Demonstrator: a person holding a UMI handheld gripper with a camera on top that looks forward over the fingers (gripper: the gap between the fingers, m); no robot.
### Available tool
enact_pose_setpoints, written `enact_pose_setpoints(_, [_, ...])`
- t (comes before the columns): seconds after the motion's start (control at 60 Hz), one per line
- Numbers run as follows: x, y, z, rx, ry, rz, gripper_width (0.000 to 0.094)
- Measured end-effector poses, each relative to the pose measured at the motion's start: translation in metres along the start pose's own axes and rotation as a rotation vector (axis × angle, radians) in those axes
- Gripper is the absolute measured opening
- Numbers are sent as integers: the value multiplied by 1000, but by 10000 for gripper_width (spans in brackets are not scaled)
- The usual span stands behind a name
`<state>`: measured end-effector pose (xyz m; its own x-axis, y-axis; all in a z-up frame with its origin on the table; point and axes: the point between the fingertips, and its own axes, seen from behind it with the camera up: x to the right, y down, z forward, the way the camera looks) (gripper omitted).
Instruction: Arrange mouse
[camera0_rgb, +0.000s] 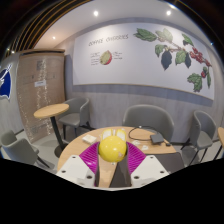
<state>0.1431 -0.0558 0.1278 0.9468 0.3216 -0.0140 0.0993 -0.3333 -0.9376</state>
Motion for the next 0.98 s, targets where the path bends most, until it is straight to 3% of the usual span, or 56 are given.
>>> enact_pose_setpoints(0.1, [75, 30, -21, -34, 108, 26, 356])
enact_pose_setpoints(0.217, [109, 103, 1, -182, 165, 77, 357])
enact_pose_setpoints(0.383, [130, 165, -1, -325, 165, 113, 365])
enact_pose_setpoints(0.417, [132, 160, 10, -298, 161, 102, 380])
enact_pose_setpoints(0.533, [133, 164, 5, -341, 148, 81, 508])
enact_pose_setpoints(0.6, [128, 163, -14, -353, 134, 85, 716])
enact_pose_setpoints(0.65, [123, 151, -26, -312, 115, 88, 874])
enact_pose_setpoints(0.85, [98, 137, -99, -260, 7, 153, 859])
enact_pose_setpoints(0.983, [99, 150, -132, -254, -7, 149, 860])
